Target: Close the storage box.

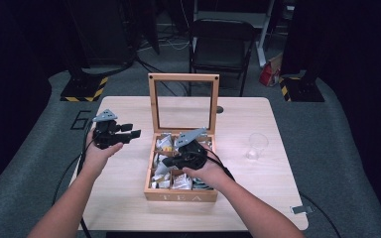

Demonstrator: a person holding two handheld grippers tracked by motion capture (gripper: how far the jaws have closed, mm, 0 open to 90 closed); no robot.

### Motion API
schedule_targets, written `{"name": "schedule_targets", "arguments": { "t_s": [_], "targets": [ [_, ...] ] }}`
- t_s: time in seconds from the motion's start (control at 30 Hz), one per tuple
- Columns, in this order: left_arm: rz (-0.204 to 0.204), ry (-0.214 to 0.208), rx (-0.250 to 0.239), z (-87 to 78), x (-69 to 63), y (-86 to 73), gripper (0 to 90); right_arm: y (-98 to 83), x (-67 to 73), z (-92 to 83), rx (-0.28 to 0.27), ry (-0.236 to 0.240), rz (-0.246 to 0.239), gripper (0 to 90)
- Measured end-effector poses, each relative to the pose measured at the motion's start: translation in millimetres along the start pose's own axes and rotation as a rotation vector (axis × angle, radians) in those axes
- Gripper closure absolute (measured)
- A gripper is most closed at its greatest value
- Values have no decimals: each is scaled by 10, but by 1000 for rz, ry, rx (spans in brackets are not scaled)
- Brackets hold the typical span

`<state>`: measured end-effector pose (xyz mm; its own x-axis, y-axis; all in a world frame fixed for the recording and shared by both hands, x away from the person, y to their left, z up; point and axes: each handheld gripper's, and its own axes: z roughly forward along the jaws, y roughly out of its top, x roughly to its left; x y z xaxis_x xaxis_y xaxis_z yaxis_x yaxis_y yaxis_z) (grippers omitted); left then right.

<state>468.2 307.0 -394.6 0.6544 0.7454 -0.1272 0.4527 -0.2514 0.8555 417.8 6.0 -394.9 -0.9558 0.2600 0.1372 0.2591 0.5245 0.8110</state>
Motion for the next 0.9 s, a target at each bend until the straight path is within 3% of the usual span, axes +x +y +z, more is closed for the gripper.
{"name": "schedule_targets", "arguments": {
  "t_s": [0.67, 0.9],
  "targets": [
    [1, 2, -5, -3, -5, 32, 480, 98, -10, -198, -27, -30, 7, 900],
    [1, 3, -3, -5, 0, 24, 479, 99, -60, -341, -45, -57, 16, 900]
  ]
}}
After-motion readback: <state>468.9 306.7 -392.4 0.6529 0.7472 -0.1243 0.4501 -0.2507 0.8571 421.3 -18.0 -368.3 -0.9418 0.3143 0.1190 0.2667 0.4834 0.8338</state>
